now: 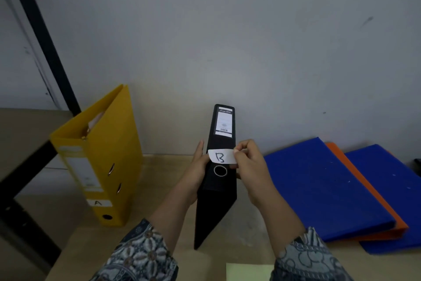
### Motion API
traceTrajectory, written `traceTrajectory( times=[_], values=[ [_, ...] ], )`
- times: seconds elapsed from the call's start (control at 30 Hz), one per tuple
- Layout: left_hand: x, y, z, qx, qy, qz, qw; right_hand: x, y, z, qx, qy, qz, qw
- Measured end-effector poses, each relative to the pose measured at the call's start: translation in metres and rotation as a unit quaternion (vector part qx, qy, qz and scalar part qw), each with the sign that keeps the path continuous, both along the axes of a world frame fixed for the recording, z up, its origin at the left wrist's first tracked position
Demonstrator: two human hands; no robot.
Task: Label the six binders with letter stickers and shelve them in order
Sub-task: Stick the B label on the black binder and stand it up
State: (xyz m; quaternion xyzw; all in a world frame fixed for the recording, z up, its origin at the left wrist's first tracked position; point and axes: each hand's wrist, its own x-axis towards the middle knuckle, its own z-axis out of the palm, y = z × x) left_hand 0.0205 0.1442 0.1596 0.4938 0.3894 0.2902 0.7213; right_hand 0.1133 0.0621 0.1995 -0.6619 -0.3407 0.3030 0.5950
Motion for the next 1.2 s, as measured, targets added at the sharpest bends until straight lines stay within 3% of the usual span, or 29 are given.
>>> traceTrajectory(
  times=[0.2,0.33,1.2],
  values=[
    [-0.006,0.014,0.006,-0.030,-0.056,0.012,0.998,0.000,0.025,0.002,-0.044,0.041,-0.070,0.996],
    [-0.005,0.017,0.013,-0.077,-0.061,-0.021,0.995,-0.001,0.039,-0.008,-0.086,0.013,-0.100,0.991],
    [-0.002,0.028,0.008,0.024,-0.012,0.029,0.999,0.004,0.056,-0.023,-0.120,-0.008,-0.121,0.985]
  ],
)
